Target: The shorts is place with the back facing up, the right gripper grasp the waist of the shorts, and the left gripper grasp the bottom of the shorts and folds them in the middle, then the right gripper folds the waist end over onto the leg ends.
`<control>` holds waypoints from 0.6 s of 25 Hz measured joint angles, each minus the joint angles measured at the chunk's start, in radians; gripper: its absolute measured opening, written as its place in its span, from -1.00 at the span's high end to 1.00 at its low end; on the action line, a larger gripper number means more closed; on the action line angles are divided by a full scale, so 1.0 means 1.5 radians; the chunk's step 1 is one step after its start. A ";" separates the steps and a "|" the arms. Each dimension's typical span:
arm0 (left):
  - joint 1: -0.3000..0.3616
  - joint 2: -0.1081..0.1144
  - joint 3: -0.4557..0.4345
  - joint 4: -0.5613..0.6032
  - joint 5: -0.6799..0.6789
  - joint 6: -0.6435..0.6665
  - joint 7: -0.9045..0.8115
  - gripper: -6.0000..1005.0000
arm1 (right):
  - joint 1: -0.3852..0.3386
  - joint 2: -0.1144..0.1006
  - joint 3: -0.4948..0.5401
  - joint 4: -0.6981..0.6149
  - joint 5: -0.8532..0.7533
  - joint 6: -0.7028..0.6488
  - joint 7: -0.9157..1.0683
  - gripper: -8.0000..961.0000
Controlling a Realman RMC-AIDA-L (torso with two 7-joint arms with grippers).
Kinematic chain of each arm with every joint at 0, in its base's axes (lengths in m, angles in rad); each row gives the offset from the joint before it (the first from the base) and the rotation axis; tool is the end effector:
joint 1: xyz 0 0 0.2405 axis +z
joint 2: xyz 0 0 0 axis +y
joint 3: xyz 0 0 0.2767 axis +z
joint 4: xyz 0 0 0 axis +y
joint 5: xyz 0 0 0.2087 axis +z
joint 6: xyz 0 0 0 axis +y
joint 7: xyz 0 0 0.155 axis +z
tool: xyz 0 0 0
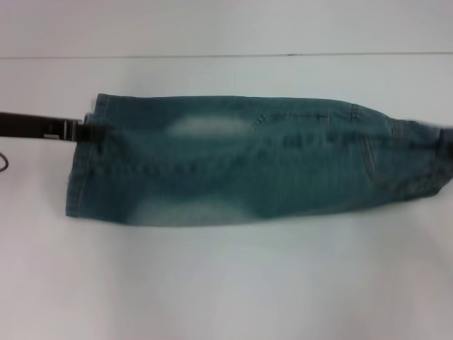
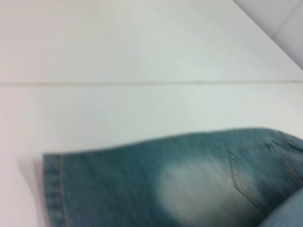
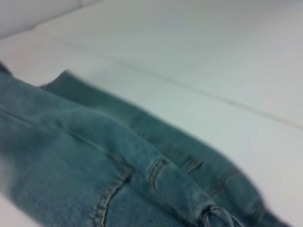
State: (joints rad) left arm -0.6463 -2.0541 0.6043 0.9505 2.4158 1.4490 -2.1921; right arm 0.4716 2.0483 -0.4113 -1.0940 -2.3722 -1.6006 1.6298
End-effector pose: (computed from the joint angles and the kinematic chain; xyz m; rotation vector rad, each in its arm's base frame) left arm -0.2788 0.3997 0.0417 -2.3551 -1.3141 -0.2907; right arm 0.3340 0.3397 0.0926 -2.4268 0.7929 0.2177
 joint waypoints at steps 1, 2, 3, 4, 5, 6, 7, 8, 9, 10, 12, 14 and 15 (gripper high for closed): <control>-0.001 -0.002 0.000 -0.001 -0.005 -0.014 0.003 0.78 | 0.001 0.000 0.000 0.000 0.010 0.011 0.005 0.88; -0.001 -0.002 0.000 -0.003 -0.009 -0.023 0.005 0.78 | 0.002 0.000 -0.001 -0.001 0.020 0.025 0.011 0.88; -0.002 -0.004 0.002 -0.006 -0.016 -0.037 0.009 0.77 | 0.004 0.000 -0.002 -0.001 0.025 0.035 0.015 0.88; -0.003 -0.005 0.003 -0.009 -0.021 -0.050 0.012 0.77 | 0.006 0.000 -0.003 -0.001 0.032 0.048 0.020 0.88; -0.003 -0.006 0.005 -0.011 -0.024 -0.061 0.015 0.77 | 0.010 0.000 -0.003 -0.001 0.035 0.059 0.027 0.88; -0.004 -0.008 0.006 -0.012 -0.026 -0.073 0.018 0.76 | 0.014 0.000 -0.004 -0.001 0.038 0.068 0.033 0.88; -0.004 -0.011 0.007 -0.013 -0.027 -0.085 0.022 0.76 | 0.018 0.000 -0.006 -0.001 0.041 0.077 0.040 0.88; -0.005 -0.014 0.007 -0.013 -0.027 -0.095 0.026 0.76 | 0.023 0.001 -0.009 -0.001 0.042 0.085 0.044 0.88; -0.005 -0.017 0.007 -0.013 -0.027 -0.103 0.030 0.75 | 0.027 0.000 -0.014 -0.001 0.041 0.093 0.046 0.88; -0.005 -0.020 0.007 -0.013 -0.029 -0.112 0.034 0.75 | 0.032 0.001 -0.020 0.002 0.040 0.102 0.046 0.88; -0.005 -0.023 0.008 -0.014 -0.031 -0.122 0.040 0.74 | 0.037 0.003 -0.037 0.005 0.039 0.122 0.046 0.88; -0.005 -0.025 0.010 -0.015 -0.035 -0.133 0.043 0.73 | 0.039 0.005 -0.053 0.007 0.039 0.139 0.046 0.88; -0.005 -0.026 0.010 -0.015 -0.036 -0.140 0.044 0.73 | 0.041 0.006 -0.060 0.008 0.040 0.148 0.046 0.88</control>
State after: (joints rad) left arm -0.6535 -2.0938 0.6194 0.9278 2.3624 1.2396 -2.1255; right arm 0.5329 2.0580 -0.5013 -1.0825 -2.3128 -1.3790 1.6991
